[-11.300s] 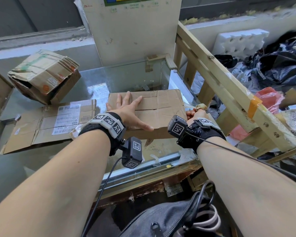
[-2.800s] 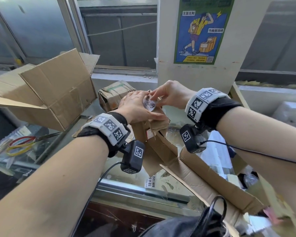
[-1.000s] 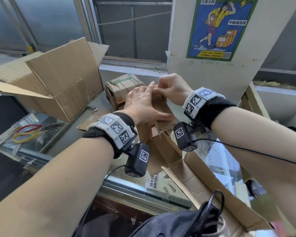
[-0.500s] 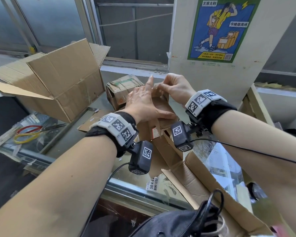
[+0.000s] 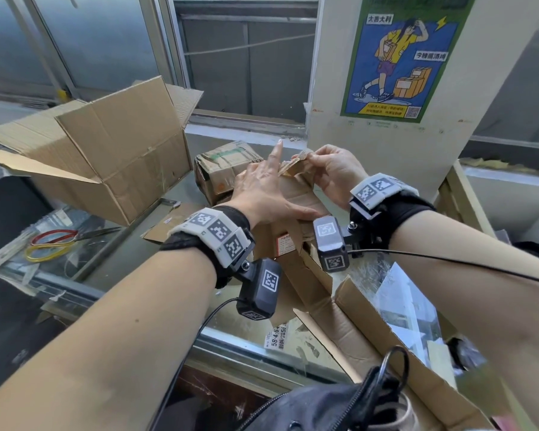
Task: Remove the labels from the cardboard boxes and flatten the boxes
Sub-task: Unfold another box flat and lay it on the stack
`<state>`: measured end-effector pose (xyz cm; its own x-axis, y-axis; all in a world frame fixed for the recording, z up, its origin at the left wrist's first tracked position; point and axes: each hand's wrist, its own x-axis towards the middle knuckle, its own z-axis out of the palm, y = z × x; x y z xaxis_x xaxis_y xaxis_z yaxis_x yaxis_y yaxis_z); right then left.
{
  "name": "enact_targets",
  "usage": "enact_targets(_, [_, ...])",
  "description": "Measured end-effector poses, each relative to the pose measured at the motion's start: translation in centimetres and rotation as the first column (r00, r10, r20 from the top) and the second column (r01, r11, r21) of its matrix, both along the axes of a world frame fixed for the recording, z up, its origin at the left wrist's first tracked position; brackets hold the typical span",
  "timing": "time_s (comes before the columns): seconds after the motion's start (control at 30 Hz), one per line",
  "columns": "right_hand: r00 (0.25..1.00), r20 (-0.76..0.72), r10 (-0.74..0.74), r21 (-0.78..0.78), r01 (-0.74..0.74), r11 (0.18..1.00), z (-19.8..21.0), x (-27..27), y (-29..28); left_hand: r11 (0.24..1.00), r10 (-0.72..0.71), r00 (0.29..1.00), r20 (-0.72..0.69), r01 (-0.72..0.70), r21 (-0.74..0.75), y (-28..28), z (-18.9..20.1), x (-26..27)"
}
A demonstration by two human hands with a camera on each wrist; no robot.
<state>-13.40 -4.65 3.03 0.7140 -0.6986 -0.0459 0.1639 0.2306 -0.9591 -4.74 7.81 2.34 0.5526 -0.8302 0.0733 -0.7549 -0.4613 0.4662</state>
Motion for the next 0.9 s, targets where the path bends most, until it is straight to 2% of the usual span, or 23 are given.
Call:
enact_targets(0.07, [0.998,-0.029,0.048,-0.044,-0.05,0.998,0.5,-0.1,0.6,1.0,0.0,1.0,-0.027,0.0,0.012,0.3,0.2,0.0])
enact_targets(0.17, [0.985,-0.03,0.17,-0.001,-0.17,0.985,1.6,-0.5,0.9,0.999,-0.005,0.999,-0.052,0.007,0.038,0.7,0.6,-0.1])
enact_targets(0.2, [0.977,-0.065,0.203,-0.036,-0.206,0.978,2.0,-0.7,0.9,0.999,-0.002,0.999,-0.049,0.004,0.041,0.7,0.6,0.0])
enact_targets(0.23, [0.966,-0.144,0.216,-0.135,-0.235,0.963,2.4,-0.7,0.8,0.999,0.001,0.999,-0.045,0.001,0.04,0.8,0.6,0.1])
enact_targets(0.27, [0.944,-0.255,0.207,-0.279,-0.277,0.919,2.7,-0.8,0.9,0.999,0.001,0.999,-0.041,0.001,0.043,0.6,0.5,0.2])
enact_targets(0.3, [0.911,-0.373,0.173,-0.428,-0.335,0.84,2.8,-0.9,1.1,0.999,-0.001,0.999,-0.038,0.003,0.049,0.5,0.5,0.2])
enact_targets(0.37, [0.849,-0.522,0.081,-0.617,-0.441,0.652,2.9,-0.8,1.7,0.998,0.001,1.0,-0.03,0.001,0.067,0.3,0.5,0.2])
enact_targets(0.47, [0.841,-0.525,-0.132,-0.802,-0.437,0.407,2.7,-0.5,2.1,0.999,0.004,0.999,-0.045,-0.002,0.05,0.4,0.6,0.0])
enact_targets(0.5, [0.838,-0.512,-0.189,-0.833,-0.43,0.348,2.7,-0.4,2.2,0.999,-0.001,0.999,-0.052,0.004,0.045,0.4,0.6,-0.1])
enact_targets(0.57, [0.83,-0.503,-0.24,-0.854,-0.433,0.289,2.7,-0.1,2.2,0.999,-0.009,0.998,-0.067,0.011,0.04,0.5,0.6,0.0])
enact_targets(0.67, [0.826,-0.504,-0.252,-0.853,-0.431,0.294,2.8,0.2,2.4,0.999,0.008,0.995,-0.1,-0.005,0.033,0.8,0.6,0.0])
enact_targets(0.77, [0.842,-0.471,-0.262,-0.857,-0.367,0.362,2.7,0.5,2.1,1.0,0.011,0.993,-0.119,-0.008,0.026,0.9,0.8,-0.1])
enact_targets(0.83, [0.852,-0.47,-0.229,-0.824,-0.331,0.459,2.5,0.5,1.5,1.0,0.009,0.993,-0.12,-0.006,0.021,0.9,0.9,-0.2])
enact_targets(0.9, [0.889,-0.439,-0.132,-0.732,-0.268,0.627,2.2,0.6,0.8,1.0,0.006,0.993,-0.122,-0.005,0.01,0.9,0.9,-0.3])
